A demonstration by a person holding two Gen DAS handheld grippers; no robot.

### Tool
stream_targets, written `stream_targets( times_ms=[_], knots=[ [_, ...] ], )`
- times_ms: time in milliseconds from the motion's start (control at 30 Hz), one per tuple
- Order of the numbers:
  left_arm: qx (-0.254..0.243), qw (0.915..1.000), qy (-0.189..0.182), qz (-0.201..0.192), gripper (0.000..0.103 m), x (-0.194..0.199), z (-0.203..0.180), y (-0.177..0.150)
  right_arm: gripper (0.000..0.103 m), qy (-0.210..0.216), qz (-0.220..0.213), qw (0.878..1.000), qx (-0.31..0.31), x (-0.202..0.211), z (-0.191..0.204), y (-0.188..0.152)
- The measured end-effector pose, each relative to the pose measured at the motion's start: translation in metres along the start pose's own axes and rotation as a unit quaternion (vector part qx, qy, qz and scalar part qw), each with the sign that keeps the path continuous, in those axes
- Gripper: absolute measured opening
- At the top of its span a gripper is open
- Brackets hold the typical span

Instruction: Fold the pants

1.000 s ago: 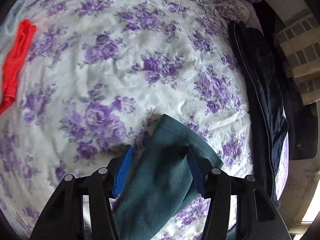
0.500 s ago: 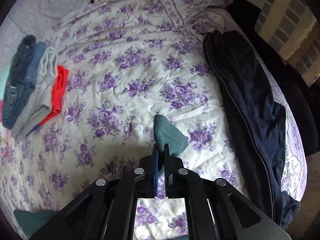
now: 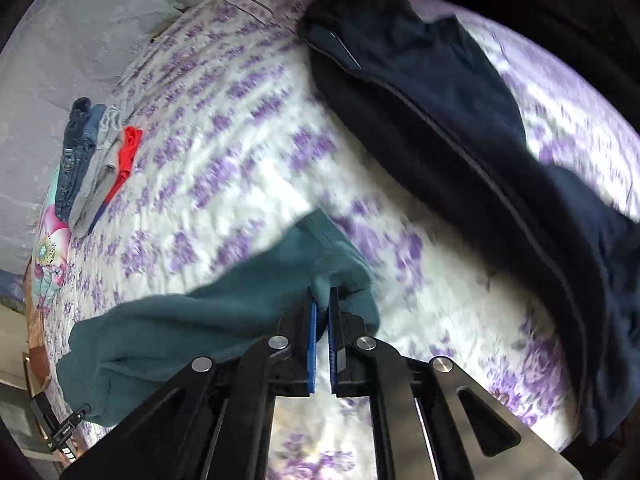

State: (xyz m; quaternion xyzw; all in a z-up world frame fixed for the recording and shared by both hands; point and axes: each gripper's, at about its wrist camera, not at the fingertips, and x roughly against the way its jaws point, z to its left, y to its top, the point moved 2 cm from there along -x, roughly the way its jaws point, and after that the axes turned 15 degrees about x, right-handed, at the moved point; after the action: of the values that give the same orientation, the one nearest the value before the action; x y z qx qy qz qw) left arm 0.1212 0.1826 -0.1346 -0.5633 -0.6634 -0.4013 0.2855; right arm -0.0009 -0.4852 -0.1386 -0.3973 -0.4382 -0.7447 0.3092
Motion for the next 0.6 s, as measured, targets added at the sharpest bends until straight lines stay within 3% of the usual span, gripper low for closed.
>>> stream_targets(
  times_ms=[100, 167, 233, 300, 600],
  knots=[
    [0.014, 0.9997, -0.017, 0.007, 0.001, 0.003, 0.006, 0.000, 0.007, 0.054, -0.028, 0.998, -0.023, 0.001, -0.009, -0.007],
    [0.019, 0.9995, -0.023, 0.007, 0.001, 0.001, 0.008, 0.000, 0.018, 0.073, -0.031, 0.996, -0.037, 0.006, -0.009, -0.009],
    [0.018, 0.9996, -0.023, 0.003, 0.001, 0.001, 0.009, -0.001, 0.041, 0.075, -0.038, 0.996, -0.033, 0.019, -0.001, -0.011],
    [0.018, 0.9995, -0.027, 0.000, 0.001, 0.000, 0.009, -0.001, 0.054, 0.059, -0.044, 0.997, -0.019, 0.031, 0.009, -0.013],
    [0.018, 0.9991, -0.038, 0.001, 0.001, 0.000, 0.011, 0.000, 0.054, 0.017, -0.021, 0.999, -0.043, 0.016, -0.005, -0.005]
  ],
)
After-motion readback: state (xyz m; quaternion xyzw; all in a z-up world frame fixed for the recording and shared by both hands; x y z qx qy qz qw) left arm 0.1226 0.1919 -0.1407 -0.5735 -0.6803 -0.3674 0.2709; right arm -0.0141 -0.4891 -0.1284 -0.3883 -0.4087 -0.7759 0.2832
